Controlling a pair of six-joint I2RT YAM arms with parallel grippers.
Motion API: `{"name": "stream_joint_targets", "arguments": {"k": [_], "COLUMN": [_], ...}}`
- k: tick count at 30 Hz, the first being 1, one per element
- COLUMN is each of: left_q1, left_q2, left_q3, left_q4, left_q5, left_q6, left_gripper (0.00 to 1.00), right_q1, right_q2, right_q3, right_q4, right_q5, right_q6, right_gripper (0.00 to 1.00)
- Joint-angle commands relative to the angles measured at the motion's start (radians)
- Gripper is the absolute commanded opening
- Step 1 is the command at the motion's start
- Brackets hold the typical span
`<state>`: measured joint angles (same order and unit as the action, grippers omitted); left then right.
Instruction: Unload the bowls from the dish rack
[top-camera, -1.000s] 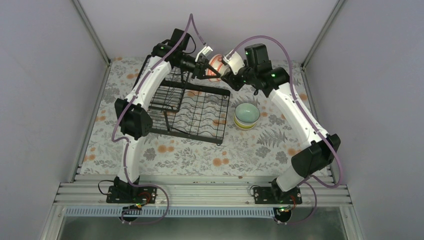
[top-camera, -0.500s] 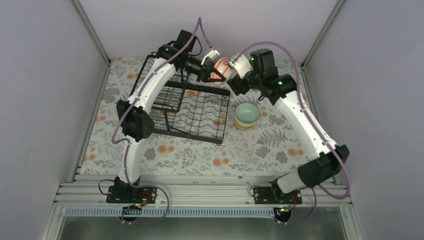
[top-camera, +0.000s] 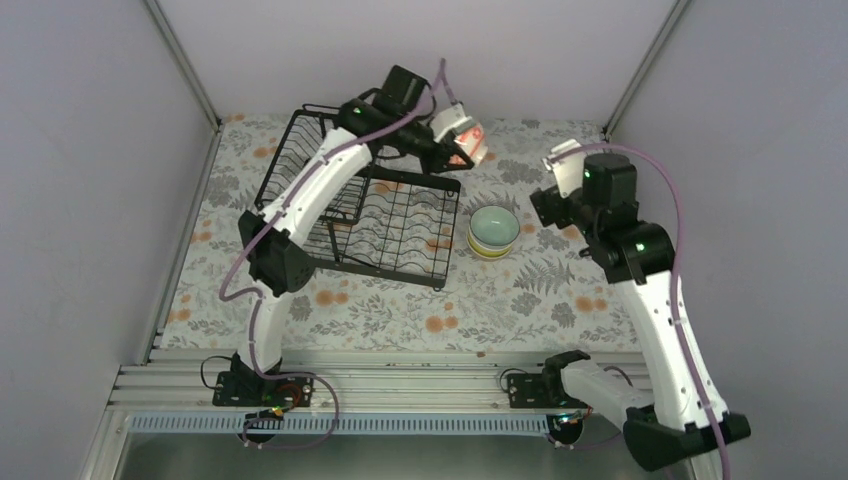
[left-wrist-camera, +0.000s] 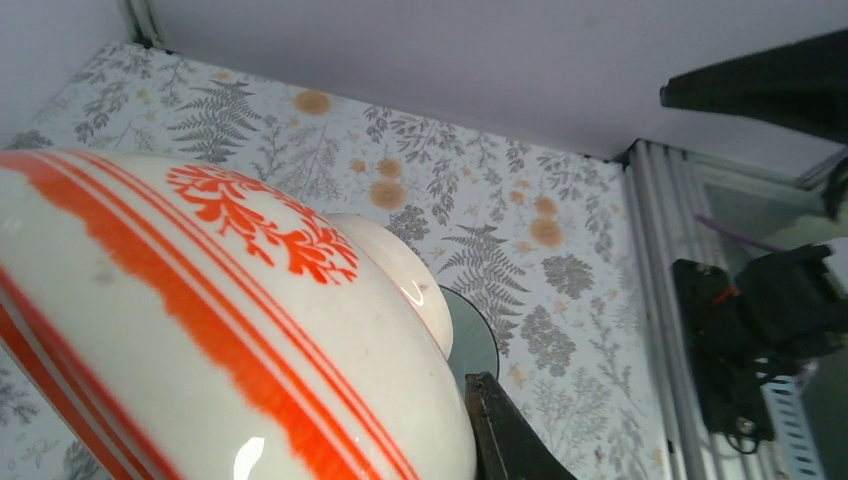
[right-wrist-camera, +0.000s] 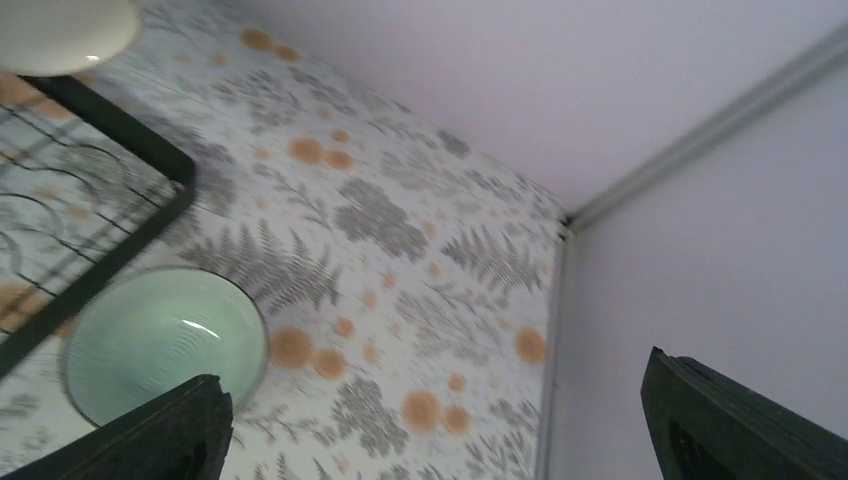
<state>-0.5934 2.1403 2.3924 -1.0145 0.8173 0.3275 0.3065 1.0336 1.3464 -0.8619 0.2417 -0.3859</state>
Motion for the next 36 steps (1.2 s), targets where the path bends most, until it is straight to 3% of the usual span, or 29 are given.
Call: {"name": "stream_joint_targets", "arguments": {"k": [1,10,17,23,36], "left_q1": [-0.109,-0.278,-0.365,-0.428,-0.442], "left_q2": [0.019,0.066,0.081,0.094,0.189], "left_q3": [0.037,-0.031,-0.081,-0.124,-0.082], "left_q4": [0.079,0.075,0.076,0.080,0.023], "left_q5": [-0.254,-0.649,-0.848,-0.958,-1.024], "left_q6": [0.024,0.095,0.124,0.149,0.155], "left_gripper": [0.02,0.02,0.02,0.02,0.02], "right_q1": [-0.062,-0.157,-0.247,-0.280,-0.289], "right_q2": [-0.064,-0.113,-0.118,-0.114,-0.128], "right_q3": [-0.093,-0.190,-0.199,-0.195,-0.198], "right_q4": [0.010,0.046,0.065,0.076,0.064], "right_q5": [0.075,0.166,0.156,0.115,0.073], "right_q6": [0.015,-0.002,-0.009,-0.017,-0.021], "right_gripper": [1.00,1.00,1.00,1.00,1.00]}}
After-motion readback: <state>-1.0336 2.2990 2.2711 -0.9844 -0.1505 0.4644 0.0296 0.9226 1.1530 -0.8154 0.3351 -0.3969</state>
